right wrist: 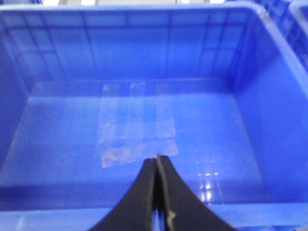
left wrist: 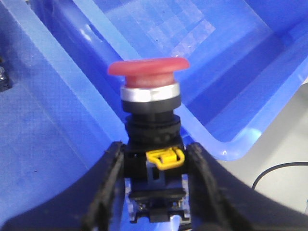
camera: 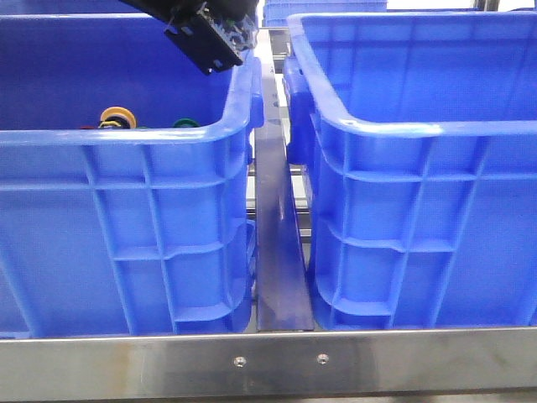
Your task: Pick red and yellow buttons and place in box
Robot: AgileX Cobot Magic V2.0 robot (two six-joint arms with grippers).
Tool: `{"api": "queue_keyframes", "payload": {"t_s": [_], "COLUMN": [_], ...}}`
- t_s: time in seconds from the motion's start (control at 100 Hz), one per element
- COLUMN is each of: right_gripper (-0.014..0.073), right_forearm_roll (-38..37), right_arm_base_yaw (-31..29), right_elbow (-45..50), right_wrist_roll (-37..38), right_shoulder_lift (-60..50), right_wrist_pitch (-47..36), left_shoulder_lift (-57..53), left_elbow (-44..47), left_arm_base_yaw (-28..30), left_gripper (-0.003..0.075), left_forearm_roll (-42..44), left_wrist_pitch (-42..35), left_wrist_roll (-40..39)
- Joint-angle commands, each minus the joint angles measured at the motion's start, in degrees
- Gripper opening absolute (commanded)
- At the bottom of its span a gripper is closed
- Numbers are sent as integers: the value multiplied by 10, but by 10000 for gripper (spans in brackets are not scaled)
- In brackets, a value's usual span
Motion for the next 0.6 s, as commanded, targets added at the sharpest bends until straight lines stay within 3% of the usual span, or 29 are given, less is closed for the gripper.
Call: {"api": "queue_keyframes", "payload": {"t_s": [0.0, 0.14, 0.21, 0.36, 0.59], "right_gripper": [129, 472, 570, 590, 590], "right_forearm_roll": [14, 59, 90, 196, 431], "right_arm_base_yaw": [0, 0, 2, 15, 70], "right_elbow": [-50, -92, -112, -158, -234], "right_wrist_roll": [1, -11, -28, -69, -166], "right_shoulder_lift": [57, 127, 157, 215, 315], "right_wrist_pitch": [-16, 6, 21, 63, 122], "left_shoulder_lift": [-17, -17, -17, -17, -17], "left_elbow": [-17, -17, -17, -17, -17], "left_arm_base_yaw": [-4, -4, -4, -4, -4], "left_gripper": [95, 95, 95, 95, 95], "left_forearm_roll": [-5, -5, -5, -5, -5], "left_wrist_pitch": [-43, -43, -43, -43, -43], "left_wrist_roll": [-1, -1, -1, -1, -1]}}
